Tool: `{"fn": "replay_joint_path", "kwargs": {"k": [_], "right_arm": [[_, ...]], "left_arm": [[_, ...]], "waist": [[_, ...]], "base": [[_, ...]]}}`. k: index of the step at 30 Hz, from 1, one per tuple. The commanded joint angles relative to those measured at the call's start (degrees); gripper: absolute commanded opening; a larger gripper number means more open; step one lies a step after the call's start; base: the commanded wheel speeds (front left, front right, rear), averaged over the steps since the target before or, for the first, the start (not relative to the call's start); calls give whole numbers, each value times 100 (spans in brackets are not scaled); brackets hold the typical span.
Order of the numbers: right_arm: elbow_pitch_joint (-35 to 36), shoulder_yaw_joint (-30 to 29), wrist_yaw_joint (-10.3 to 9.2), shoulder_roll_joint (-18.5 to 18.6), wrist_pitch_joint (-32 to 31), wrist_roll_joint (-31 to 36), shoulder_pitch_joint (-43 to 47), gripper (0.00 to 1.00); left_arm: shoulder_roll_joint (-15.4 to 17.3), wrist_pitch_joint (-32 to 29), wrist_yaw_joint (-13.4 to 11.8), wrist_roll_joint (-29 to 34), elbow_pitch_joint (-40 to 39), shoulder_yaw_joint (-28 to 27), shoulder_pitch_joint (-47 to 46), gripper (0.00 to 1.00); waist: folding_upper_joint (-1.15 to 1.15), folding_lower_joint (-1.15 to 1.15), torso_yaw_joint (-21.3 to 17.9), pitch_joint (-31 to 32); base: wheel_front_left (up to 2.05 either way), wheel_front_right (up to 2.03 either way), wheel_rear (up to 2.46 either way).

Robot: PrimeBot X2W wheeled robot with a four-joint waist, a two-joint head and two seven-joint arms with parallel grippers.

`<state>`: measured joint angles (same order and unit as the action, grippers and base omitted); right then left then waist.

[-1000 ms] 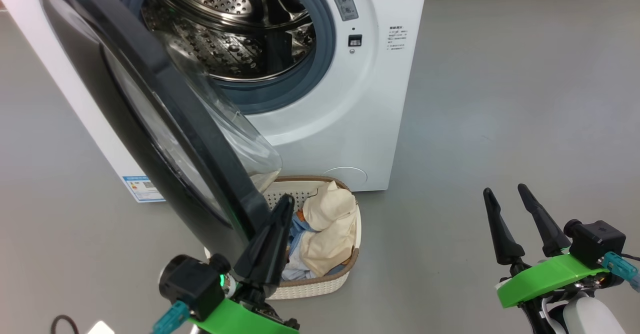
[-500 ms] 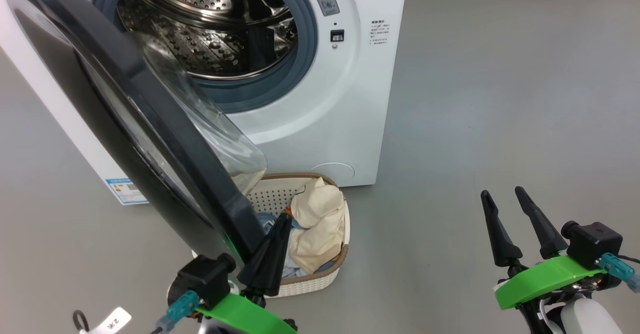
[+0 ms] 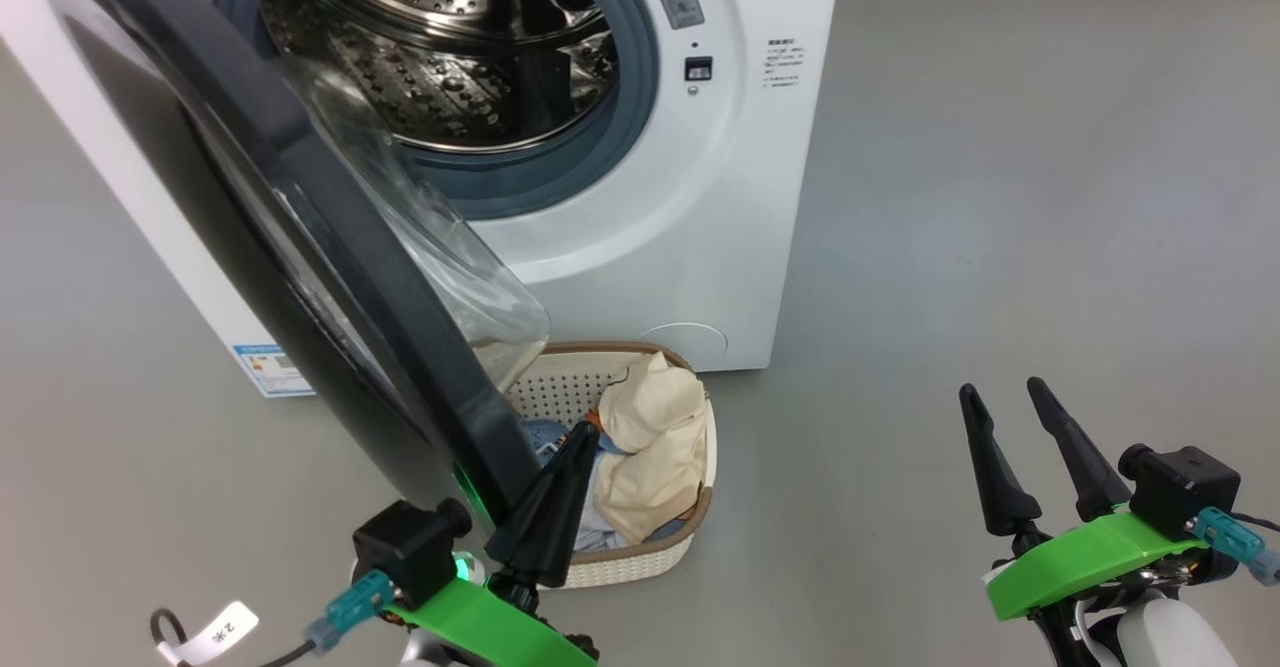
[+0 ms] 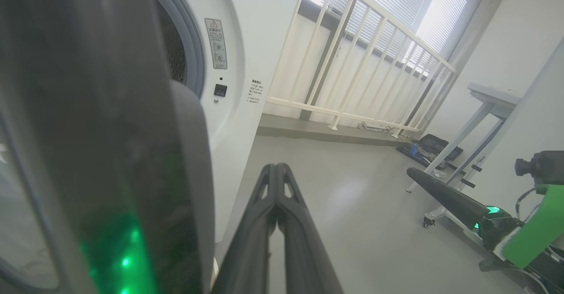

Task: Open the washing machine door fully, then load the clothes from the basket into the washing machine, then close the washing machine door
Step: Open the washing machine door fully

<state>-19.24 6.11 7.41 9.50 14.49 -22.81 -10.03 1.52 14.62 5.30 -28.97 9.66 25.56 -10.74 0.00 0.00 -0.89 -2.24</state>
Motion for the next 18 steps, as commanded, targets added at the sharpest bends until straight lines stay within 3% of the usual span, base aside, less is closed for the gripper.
{"fn": "replay_joint_path", "kwargs": {"k": [1,18], "right_arm": [[99,132,8,6,51,-46,-169,100],[-74,185,8,-11,51,-116,-150,100]], "left_arm": [[136,38,-58,49,-80,-445,-145,0],[156,38,-22,474,-156,-850,409,0]], "waist": [[0,0,93,5],[0,0,746,65]], "base": [[0,0,0],[0,0,0]]}}
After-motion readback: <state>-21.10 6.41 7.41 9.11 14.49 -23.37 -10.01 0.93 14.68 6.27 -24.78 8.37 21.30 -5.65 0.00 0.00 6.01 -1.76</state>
